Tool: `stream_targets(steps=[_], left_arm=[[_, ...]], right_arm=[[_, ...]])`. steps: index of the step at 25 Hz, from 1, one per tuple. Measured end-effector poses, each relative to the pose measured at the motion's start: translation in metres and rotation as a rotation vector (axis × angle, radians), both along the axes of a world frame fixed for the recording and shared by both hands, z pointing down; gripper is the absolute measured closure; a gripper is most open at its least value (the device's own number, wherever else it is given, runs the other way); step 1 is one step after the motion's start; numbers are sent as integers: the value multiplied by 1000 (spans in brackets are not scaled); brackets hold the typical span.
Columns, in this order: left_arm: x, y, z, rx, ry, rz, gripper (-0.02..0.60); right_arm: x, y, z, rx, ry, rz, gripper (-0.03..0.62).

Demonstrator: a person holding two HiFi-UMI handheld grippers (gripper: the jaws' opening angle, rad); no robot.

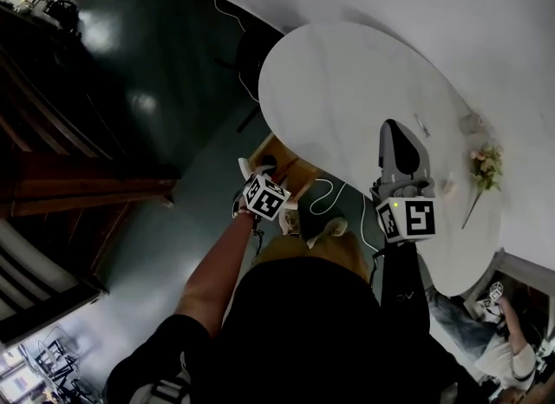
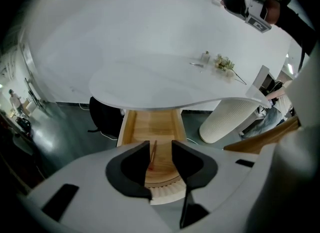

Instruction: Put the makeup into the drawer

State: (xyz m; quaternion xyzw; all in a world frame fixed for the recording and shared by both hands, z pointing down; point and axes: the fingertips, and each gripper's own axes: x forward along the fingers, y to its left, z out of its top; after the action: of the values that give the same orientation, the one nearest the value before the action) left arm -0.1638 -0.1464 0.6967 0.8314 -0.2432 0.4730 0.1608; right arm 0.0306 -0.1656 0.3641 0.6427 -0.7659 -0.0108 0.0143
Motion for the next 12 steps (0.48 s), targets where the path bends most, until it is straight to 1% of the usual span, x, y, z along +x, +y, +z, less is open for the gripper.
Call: stream_targets(steps=[4, 6, 9, 12], left_arm=[[0, 0, -2, -3, 4, 8, 445], [4, -5, -15, 19, 26, 11, 445], [13, -22, -60, 109, 108, 1, 443], [27, -47, -127, 245, 236, -20, 443]], right_arm=[[0, 0, -1, 4, 2, 1, 589], [0, 0, -2, 6, 3, 4, 589], [0, 2, -6, 16, 6, 8, 589], [2, 3, -10, 31, 6, 17, 589]])
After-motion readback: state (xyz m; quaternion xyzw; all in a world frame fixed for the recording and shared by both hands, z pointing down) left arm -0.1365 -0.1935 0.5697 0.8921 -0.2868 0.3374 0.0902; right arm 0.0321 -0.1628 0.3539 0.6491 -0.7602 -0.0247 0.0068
